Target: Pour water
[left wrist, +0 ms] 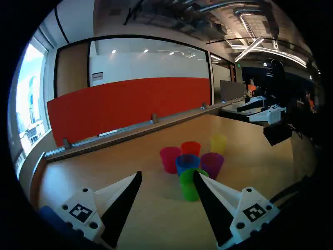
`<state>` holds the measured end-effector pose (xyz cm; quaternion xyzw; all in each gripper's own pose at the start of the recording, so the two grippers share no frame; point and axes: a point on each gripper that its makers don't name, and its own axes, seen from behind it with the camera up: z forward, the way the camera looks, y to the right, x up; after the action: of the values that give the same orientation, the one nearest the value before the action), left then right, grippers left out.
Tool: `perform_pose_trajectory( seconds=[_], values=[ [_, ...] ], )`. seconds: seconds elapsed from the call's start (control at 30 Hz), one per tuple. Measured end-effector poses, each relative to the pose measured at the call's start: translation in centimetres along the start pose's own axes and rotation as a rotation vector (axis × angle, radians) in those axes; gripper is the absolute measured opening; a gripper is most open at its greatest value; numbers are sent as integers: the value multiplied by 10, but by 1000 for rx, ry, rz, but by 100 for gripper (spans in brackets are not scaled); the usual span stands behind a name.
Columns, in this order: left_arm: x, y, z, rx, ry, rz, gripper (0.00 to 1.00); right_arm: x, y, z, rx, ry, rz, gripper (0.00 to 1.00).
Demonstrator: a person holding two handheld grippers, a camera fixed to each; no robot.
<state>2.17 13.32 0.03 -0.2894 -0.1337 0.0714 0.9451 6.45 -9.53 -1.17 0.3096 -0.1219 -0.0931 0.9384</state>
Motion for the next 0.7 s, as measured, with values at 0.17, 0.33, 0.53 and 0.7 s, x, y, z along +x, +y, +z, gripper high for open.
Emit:
perform_pose_trajectory(
  seconds=[0.17, 0.33, 0.53, 0.7],
  values=[
    [-8, 10, 8, -43, -37, 19, 91, 1, -10, 1, 60, -32, -12, 100],
    [-20, 20, 16, -87, -75, 40, 90, 1, -15, 3, 103, -70, -32, 100],
    [-28, 34, 23, -153, -107, 62, 90, 0, -18, 9, 138, -114, -67, 100],
    [-36, 45, 30, -200, -143, 61, 90, 2, -21, 15, 163, -130, -71, 100]
  ],
)
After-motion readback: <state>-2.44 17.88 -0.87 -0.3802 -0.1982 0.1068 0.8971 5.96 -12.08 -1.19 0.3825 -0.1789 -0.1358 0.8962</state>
